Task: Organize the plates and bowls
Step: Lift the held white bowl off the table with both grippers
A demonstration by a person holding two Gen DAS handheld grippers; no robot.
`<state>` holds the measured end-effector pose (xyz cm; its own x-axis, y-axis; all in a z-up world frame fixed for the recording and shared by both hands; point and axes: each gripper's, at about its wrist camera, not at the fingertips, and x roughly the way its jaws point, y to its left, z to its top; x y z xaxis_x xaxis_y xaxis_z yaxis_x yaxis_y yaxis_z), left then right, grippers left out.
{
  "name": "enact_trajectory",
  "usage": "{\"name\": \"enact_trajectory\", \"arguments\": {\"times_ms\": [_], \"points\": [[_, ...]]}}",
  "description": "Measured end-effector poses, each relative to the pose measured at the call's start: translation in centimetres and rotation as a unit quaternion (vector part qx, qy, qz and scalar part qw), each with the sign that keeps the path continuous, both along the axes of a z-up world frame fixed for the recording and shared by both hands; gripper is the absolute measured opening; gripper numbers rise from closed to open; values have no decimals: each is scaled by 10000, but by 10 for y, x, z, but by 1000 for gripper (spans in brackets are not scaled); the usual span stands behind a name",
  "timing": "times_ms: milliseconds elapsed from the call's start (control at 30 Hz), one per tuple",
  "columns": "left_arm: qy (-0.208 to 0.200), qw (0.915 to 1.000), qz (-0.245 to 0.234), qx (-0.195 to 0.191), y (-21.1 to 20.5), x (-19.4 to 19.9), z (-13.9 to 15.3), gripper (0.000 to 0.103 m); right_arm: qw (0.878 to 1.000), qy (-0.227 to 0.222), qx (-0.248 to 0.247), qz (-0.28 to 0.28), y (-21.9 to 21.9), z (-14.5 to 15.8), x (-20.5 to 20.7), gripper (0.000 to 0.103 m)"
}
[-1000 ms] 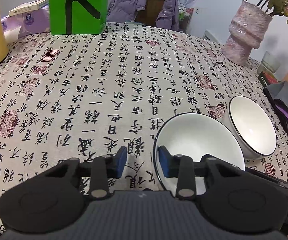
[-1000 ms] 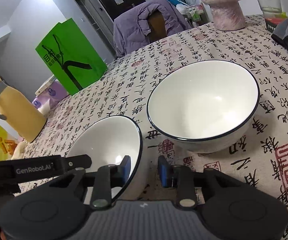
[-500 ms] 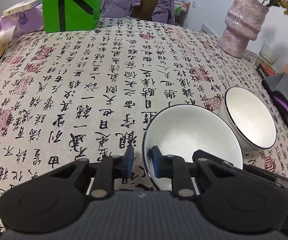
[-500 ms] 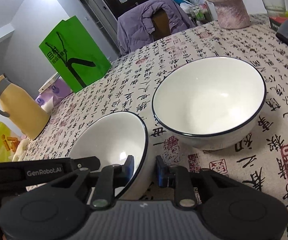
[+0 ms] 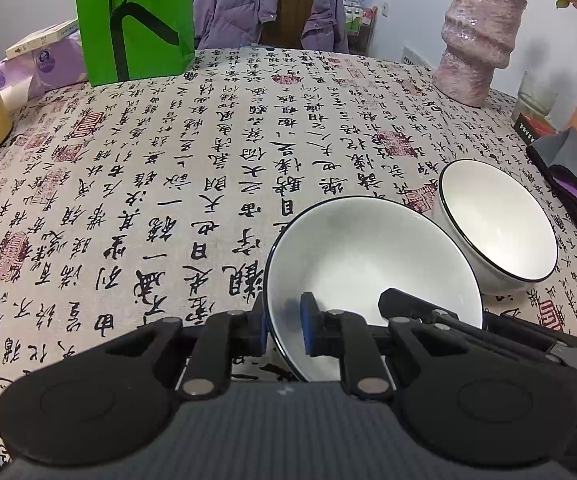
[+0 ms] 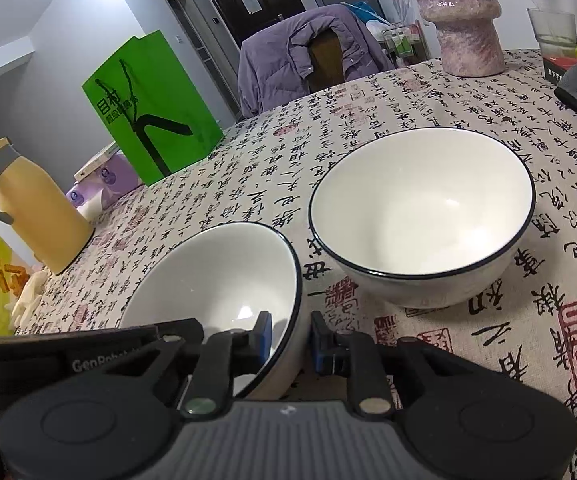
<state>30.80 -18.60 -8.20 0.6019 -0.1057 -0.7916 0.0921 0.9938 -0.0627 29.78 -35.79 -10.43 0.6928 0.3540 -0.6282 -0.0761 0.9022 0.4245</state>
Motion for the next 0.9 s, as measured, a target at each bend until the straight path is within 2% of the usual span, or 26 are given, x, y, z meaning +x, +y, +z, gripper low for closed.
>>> {"name": "enact_trajectory", "arguments": {"times_ms": [900], "points": [[-346, 9994, 77, 26, 3, -15, 14, 15, 9993, -308, 164, 92, -1, 9, -8, 19]]}}
